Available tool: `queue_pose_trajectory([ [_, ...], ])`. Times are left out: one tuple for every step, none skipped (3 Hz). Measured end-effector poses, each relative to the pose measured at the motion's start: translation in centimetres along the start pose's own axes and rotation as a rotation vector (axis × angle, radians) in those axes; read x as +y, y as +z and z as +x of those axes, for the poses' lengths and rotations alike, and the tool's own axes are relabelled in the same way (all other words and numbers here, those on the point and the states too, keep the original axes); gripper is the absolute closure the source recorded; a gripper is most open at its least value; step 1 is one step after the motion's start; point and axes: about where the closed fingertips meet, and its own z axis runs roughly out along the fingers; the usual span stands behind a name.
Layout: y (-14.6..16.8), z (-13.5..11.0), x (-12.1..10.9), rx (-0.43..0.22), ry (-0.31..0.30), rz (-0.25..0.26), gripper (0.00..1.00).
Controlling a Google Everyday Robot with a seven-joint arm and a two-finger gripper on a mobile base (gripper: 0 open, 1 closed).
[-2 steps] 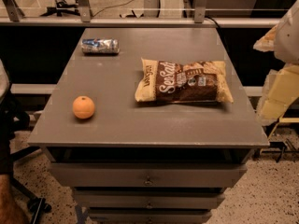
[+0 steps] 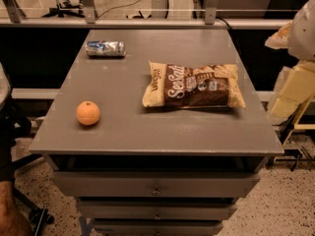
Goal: Move brown chip bag near redbull can
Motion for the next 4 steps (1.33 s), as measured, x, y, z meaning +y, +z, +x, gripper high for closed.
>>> queue_pose_trajectory([
  [1.5, -1.2, -2.8, -0.104, -0.007, -0.013, 0.00],
  [4.2, -4.8, -5.6, -0.256, -0.015, -0.051, 0.00],
  [6.3, -8.2, -6.1, -0.377, -0.015, -0.094, 0.00],
  [6.3, -8.2, -6.1, -0.377, -0.016, -0.094, 0.00],
])
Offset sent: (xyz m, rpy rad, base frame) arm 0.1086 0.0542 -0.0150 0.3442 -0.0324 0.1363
